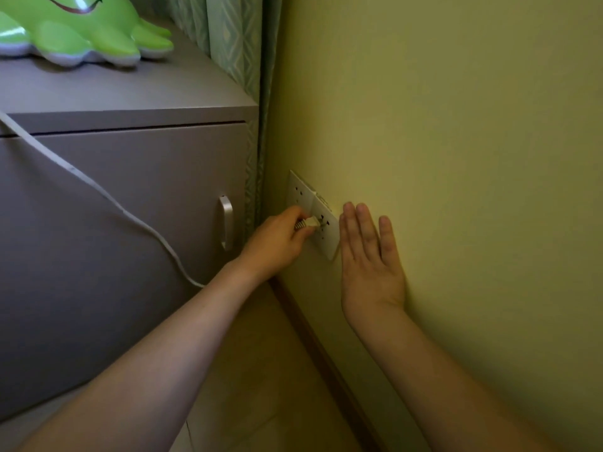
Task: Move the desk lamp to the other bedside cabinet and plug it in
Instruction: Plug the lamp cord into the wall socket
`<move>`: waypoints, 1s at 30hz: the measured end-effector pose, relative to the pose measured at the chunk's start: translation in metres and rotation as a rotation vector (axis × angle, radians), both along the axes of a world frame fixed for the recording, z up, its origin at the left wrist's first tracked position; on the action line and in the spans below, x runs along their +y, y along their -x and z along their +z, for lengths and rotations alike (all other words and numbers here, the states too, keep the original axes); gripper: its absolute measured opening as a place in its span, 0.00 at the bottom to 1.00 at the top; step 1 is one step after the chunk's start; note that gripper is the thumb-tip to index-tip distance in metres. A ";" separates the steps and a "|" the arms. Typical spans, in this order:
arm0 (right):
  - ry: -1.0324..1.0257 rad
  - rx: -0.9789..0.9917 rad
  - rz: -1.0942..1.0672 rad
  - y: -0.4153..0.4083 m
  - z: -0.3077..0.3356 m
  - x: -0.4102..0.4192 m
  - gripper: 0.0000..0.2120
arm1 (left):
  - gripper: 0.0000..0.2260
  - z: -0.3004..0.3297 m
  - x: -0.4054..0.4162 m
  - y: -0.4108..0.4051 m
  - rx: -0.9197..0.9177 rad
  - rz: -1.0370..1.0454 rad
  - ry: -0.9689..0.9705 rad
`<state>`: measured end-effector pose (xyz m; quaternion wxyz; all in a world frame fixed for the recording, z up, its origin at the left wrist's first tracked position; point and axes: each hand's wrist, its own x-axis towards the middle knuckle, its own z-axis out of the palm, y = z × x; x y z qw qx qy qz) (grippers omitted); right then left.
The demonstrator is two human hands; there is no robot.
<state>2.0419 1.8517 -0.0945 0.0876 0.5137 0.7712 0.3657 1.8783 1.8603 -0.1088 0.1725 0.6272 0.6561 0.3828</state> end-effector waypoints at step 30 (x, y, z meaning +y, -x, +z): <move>-0.038 -0.007 0.010 0.004 0.004 -0.003 0.47 | 0.11 -0.004 0.017 -0.021 0.010 0.117 -0.120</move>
